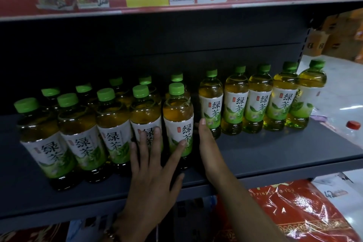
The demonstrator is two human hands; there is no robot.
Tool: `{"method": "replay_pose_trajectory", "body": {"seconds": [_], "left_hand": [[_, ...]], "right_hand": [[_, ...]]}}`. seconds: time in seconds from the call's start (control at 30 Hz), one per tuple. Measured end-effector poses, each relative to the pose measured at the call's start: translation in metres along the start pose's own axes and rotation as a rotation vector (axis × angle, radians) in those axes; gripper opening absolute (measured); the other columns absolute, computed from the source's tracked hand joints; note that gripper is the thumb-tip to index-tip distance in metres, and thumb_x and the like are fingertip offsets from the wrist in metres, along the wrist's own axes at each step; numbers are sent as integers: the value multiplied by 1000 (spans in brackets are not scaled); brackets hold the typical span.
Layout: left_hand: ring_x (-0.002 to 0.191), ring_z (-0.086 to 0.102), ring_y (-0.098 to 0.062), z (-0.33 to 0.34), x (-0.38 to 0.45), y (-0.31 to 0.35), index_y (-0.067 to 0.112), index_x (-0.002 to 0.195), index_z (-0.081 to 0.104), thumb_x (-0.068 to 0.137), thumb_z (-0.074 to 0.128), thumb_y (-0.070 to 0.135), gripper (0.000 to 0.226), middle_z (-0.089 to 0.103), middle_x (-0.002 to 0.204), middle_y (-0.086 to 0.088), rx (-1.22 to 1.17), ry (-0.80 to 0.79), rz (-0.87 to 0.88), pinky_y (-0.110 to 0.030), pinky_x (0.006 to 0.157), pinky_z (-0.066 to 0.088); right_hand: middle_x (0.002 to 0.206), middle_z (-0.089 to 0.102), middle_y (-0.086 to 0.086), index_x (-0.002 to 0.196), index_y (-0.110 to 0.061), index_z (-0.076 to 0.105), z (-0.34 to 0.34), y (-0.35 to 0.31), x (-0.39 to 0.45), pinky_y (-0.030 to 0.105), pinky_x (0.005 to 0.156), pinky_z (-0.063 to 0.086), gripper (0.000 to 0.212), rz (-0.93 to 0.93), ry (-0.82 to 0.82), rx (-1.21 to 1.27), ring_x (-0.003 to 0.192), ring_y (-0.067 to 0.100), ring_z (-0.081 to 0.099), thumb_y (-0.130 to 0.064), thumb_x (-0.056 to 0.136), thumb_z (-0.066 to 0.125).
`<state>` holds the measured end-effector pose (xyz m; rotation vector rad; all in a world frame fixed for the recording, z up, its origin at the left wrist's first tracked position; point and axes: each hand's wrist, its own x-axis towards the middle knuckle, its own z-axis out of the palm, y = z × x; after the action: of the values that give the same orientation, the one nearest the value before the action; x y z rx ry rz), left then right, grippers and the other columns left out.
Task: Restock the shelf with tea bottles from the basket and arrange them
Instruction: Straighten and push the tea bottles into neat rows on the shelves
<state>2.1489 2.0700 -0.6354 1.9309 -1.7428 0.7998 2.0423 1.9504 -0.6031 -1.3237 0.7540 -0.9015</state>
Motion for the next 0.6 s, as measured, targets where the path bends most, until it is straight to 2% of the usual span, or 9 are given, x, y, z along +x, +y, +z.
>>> {"method": "replay_pose_trajectory", "body": {"seconds": [0.07, 0.13, 0.17, 0.23, 0.3, 0.43, 0.53, 0.6], "left_hand": [[150, 0, -49, 0, 0, 0, 32, 157, 21, 90, 45, 47, 73, 0, 165, -23, -8, 0, 0, -70, 112, 13], [150, -1, -49, 1, 1, 0, 31, 157, 23, 91, 44, 47, 72, 0, 165, -23, -19, 1, -2, -70, 113, 12], [150, -1, -49, 1, 1, 0, 30, 157, 23, 91, 44, 47, 71, 0, 165, -23, -23, 2, -2, -69, 113, 11], [150, -2, -49, 1, 0, 0, 30, 157, 24, 91, 45, 46, 71, -1, 165, -23, -25, 3, -1, -68, 113, 11], [150, -2, -48, 0, 0, 0, 30, 157, 25, 91, 45, 46, 70, -1, 165, -22, -25, 1, -3, -68, 113, 11], [150, -2, -47, 0, 1, 0, 29, 157, 24, 91, 45, 45, 71, -1, 165, -22, -32, -7, 0, -65, 116, 8], [150, -3, -48, 1, 1, 0, 27, 154, 30, 92, 50, 43, 67, -2, 165, -22, -33, -1, -1, -64, 117, 7], [150, -4, -48, 3, 0, 0, 27, 154, 31, 90, 64, 38, 73, -2, 165, -22, -44, 2, -6, -61, 118, 6]], "right_hand": [[146, 47, -15, 139, -40, 46, -2, 0, 0, 32, 116, 32, 64, -3, -22, 6, 131, 0, 43, -75, 87, 33], [125, 59, -31, 120, -51, 53, -1, -2, -2, 19, 103, 39, 34, -2, -96, 21, 116, -14, 52, -60, 97, 30], [111, 61, -37, 111, -55, 55, 0, -3, -3, 16, 97, 40, 28, -5, -123, 41, 107, -19, 55, -57, 99, 30], [99, 62, -42, 103, -58, 56, 1, -6, -5, 16, 95, 39, 26, -7, -141, 50, 100, -23, 55, -57, 97, 31], [98, 62, -45, 104, -57, 56, 0, -7, -9, 12, 92, 38, 28, -17, -162, 22, 99, -25, 54, -61, 93, 30], [118, 63, -32, 125, -46, 54, -3, -2, -17, 9, 90, 39, 38, -46, -192, -37, 111, -18, 54, -59, 92, 41], [121, 65, -24, 132, -41, 52, -6, -1, -21, 12, 91, 44, 40, -66, -208, -61, 113, -11, 57, -41, 93, 61], [124, 65, -21, 136, -39, 51, -8, -1, -21, 17, 96, 44, 47, -76, -200, -64, 115, -6, 58, -27, 92, 65]]}}
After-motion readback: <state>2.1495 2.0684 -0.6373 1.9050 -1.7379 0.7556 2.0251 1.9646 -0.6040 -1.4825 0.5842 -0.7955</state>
